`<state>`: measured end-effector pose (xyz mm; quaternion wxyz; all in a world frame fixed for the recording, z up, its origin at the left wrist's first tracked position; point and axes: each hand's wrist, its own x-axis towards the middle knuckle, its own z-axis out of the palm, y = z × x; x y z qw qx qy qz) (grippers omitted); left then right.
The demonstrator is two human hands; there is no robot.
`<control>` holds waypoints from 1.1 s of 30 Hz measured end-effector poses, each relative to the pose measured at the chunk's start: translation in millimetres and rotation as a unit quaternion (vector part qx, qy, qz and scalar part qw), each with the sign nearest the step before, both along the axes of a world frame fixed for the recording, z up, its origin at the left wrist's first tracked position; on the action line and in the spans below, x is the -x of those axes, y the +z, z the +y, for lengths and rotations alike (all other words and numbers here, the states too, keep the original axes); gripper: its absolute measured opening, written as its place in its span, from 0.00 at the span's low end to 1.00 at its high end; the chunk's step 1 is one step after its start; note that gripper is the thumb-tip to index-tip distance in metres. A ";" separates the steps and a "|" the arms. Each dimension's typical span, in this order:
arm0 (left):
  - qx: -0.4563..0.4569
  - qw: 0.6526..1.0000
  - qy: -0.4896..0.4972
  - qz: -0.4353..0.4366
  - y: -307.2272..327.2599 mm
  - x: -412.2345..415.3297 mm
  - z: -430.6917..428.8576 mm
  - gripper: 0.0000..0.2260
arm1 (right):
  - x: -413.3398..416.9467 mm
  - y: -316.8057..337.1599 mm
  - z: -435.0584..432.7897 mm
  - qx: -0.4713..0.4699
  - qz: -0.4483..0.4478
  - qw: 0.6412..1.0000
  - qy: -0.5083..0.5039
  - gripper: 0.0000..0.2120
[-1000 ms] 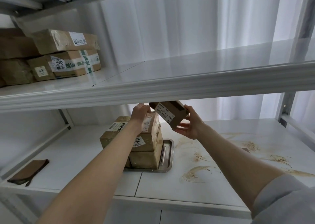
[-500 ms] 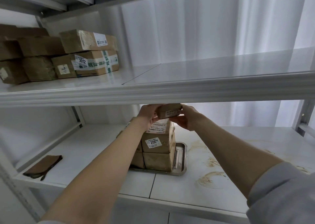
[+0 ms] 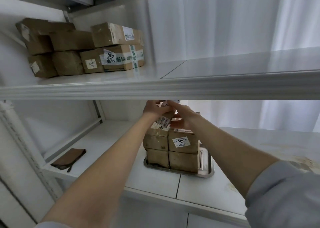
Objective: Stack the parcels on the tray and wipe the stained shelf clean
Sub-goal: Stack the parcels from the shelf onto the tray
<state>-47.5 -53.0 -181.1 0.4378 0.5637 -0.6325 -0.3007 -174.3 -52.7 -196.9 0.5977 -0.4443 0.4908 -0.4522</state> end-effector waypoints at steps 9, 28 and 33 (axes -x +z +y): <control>-0.010 0.998 0.007 0.060 -17.2 -34.2 -14.3 0.19 | -16.8 -5.7 -19.4 0.021 -0.018 0.995 -0.100 0.11; 0.042 0.959 0.041 -0.279 -63.2 -7.7 -52.1 0.27 | 44.0 -50.8 -33.1 -0.001 0.343 0.920 -0.188 0.15; 0.024 0.952 0.038 -0.302 -65.7 -8.3 -48.8 0.28 | 41.1 -55.9 -31.3 0.008 0.336 0.925 -0.178 0.14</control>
